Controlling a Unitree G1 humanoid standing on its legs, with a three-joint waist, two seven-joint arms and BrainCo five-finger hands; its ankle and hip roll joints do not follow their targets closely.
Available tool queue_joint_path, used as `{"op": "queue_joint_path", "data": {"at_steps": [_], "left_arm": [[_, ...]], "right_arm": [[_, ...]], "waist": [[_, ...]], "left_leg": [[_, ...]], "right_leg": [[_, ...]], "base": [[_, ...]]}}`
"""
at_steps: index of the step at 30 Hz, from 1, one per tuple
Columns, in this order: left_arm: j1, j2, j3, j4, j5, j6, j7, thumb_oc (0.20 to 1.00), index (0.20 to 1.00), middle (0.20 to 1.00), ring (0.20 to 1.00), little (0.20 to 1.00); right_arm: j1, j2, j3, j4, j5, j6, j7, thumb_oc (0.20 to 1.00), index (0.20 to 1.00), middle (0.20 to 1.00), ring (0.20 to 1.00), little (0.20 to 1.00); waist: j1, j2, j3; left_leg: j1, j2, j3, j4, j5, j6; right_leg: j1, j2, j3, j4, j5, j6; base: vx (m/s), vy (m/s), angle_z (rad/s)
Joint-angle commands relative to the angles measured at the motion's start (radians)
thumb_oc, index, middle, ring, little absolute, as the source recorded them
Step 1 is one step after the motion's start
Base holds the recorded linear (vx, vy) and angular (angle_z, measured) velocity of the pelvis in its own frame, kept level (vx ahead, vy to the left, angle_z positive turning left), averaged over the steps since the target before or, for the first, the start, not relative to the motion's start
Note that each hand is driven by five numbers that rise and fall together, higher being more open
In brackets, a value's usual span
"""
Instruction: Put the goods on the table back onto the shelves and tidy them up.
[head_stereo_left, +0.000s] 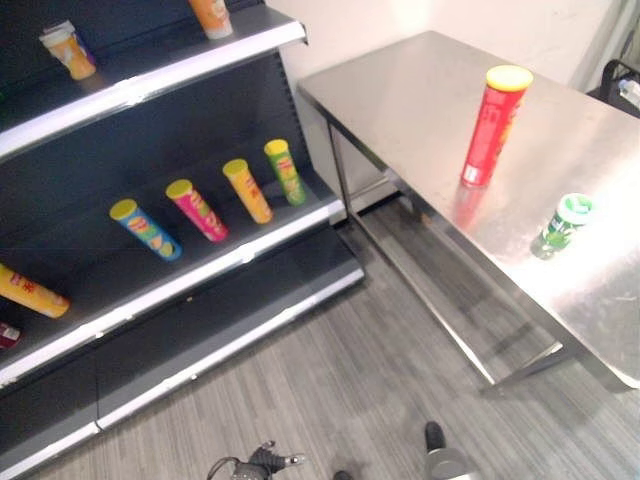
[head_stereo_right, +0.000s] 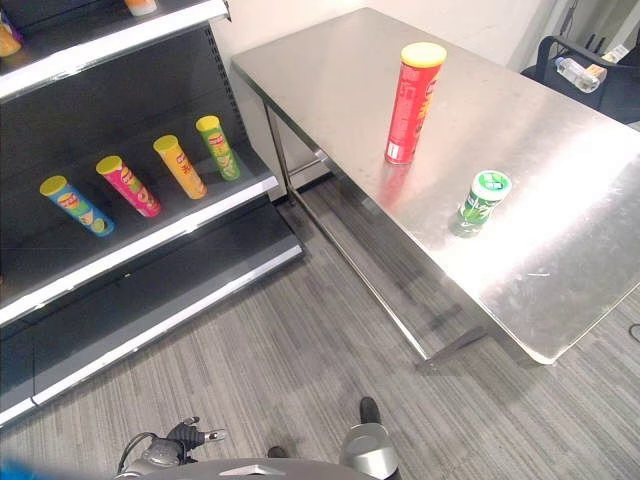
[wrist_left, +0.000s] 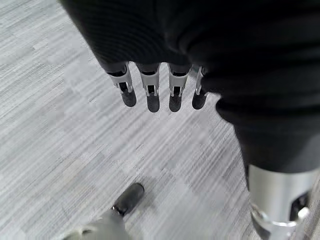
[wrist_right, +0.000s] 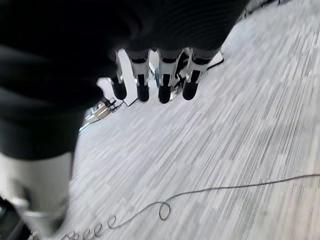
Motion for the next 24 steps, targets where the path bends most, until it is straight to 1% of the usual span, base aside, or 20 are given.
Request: {"op": "queue_joint_path", "data": {"at_steps": [1,2,6,11,13,14,16,18,19,20,21,23,24], "left_arm": [[-0.060,0.035,0.007,0.037,0.040,-0.019,0.004,1.000,1.000,1.000,1.000,1.000],[-0.058,0.035,0.008,0.037,0.042,-0.019,0.003,1.000,1.000,1.000,1.000,1.000],[-0.048,0.034,0.010,0.033,0.046,-0.018,-0.001,1.000,1.000,1.000,1.000,1.000],[-0.038,0.037,0.016,0.032,0.051,-0.018,-0.006,1.000,1.000,1.000,1.000,1.000],[-0.030,0.042,0.020,0.020,0.058,-0.020,-0.013,1.000,1.000,1.000,1.000,1.000],[-0.027,0.044,0.022,0.015,0.060,-0.021,-0.013,1.000,1.000,1.000,1.000,1.000],[-0.025,0.046,0.021,0.010,0.064,-0.023,-0.018,1.000,1.000,1.000,1.000,1.000],[-0.025,0.049,0.016,0.004,0.064,-0.026,-0.021,1.000,1.000,1.000,1.000,1.000],[-0.024,0.050,0.019,0.003,0.064,-0.026,-0.021,1.000,1.000,1.000,1.000,1.000],[-0.022,0.053,0.014,-0.004,0.064,-0.026,-0.027,1.000,1.000,1.000,1.000,1.000],[-0.021,0.054,0.016,-0.004,0.064,-0.026,-0.027,1.000,1.000,1.000,1.000,1.000],[-0.011,0.059,0.006,-0.009,0.060,-0.028,-0.037,1.000,1.000,1.000,1.000,1.000],[-0.010,0.059,0.010,-0.009,0.060,-0.028,-0.037,1.000,1.000,1.000,1.000,1.000]], "right_arm": [[-0.011,-0.052,0.003,-0.026,-0.073,-0.032,-0.043,1.000,1.000,1.000,1.000,1.000],[-0.012,-0.064,-0.015,-0.082,-0.078,-0.042,-0.047,1.000,1.000,1.000,1.000,1.000],[-0.014,-0.081,-0.028,-0.139,-0.102,-0.048,-0.051,1.000,1.000,1.000,1.000,1.000],[-0.038,-0.110,0.000,-0.276,-0.151,-0.064,-0.026,1.000,1.000,1.000,1.000,1.000],[-0.049,-0.136,0.041,-0.377,-0.222,-0.065,0.010,1.000,1.000,1.000,1.000,1.000],[-0.058,-0.142,0.058,-0.404,-0.235,-0.068,0.033,1.000,1.000,1.000,1.000,1.000],[-0.067,-0.153,0.075,-0.425,-0.245,-0.072,0.046,1.000,1.000,1.000,1.000,1.000],[-0.107,-0.167,0.129,-0.470,-0.252,-0.086,0.075,1.000,1.000,1.000,1.000,1.000],[-0.114,-0.167,0.136,-0.468,-0.252,-0.086,0.074,1.000,1.000,1.000,1.000,1.000],[-0.146,-0.175,0.184,-0.504,-0.251,-0.095,0.106,1.000,1.000,1.000,1.000,1.000],[-0.153,-0.176,0.191,-0.501,-0.251,-0.095,0.105,1.000,1.000,1.000,1.000,1.000],[-0.230,-0.196,0.297,-0.525,-0.240,-0.109,0.164,1.000,1.000,1.000,1.000,1.000],[-0.241,-0.198,0.307,-0.520,-0.239,-0.110,0.163,1.000,1.000,1.000,1.000,1.000]], "waist": [[0.006,-0.080,-0.031],[0.006,-0.082,-0.033],[0.011,-0.084,-0.036],[0.021,-0.086,-0.038],[0.029,-0.087,-0.038],[0.031,-0.087,-0.038],[0.034,-0.088,-0.039],[0.045,-0.089,-0.040],[0.042,-0.090,-0.040],[0.053,-0.089,-0.041],[0.050,-0.090,-0.041],[0.076,-0.090,-0.043],[0.072,-0.091,-0.042]], "left_leg": [[-0.003,0.026,0.046,0.014,-0.025,-0.045],[-0.002,0.027,0.045,0.015,-0.025,-0.046],[-0.001,0.030,0.044,0.015,-0.026,-0.046],[0.000,0.031,0.042,0.015,-0.026,-0.047],[0.002,0.032,0.043,0.017,-0.026,-0.048],[0.003,0.032,0.042,0.018,-0.026,-0.048],[0.003,0.033,0.042,0.018,-0.026,-0.048],[0.004,0.035,0.042,0.018,-0.024,-0.050],[0.004,0.036,0.042,0.018,-0.024,-0.050],[0.005,0.037,0.040,0.019,-0.022,-0.051],[0.005,0.037,0.040,0.019,-0.022,-0.051],[0.006,0.041,0.033,0.021,-0.017,-0.055],[0.006,0.041,0.033,0.021,-0.017,-0.055]], "right_leg": [[0.022,-0.021,0.061,0.044,-0.129,0.065],[0.023,-0.019,0.061,0.044,-0.131,0.064],[0.026,-0.018,0.055,0.046,-0.134,0.063],[0.028,-0.015,0.052,0.049,-0.137,0.061],[0.028,-0.015,0.050,0.052,-0.138,0.059],[0.029,-0.015,0.050,0.053,-0.138,0.058],[0.030,-0.015,0.048,0.053,-0.139,0.058],[0.032,-0.014,0.043,0.053,-0.140,0.056],[0.033,-0.014,0.043,0.053,-0.140,0.056],[0.037,-0.013,0.037,0.053,-0.142,0.054],[0.037,-0.013,0.037,0.053,-0.142,0.054],[0.044,-0.010,0.028,0.054,-0.146,0.050],[0.045,-0.010,0.027,0.054,-0.146,0.050]], "base": [[0.01,-0.015,0.05],[0.00,0.000,0.00],[0.00,0.000,0.00],[0.00,0.000,0.00],[0.00,0.000,0.00],[0.00,0.000,0.00],[0.00,0.000,0.00],[0.00,0.000,0.00],[0.00,0.000,0.00],[0.00,0.000,0.00],[-0.01,-0.041,0.04],[-0.01,-0.047,0.10],[-0.01,-0.038,0.12]]}}
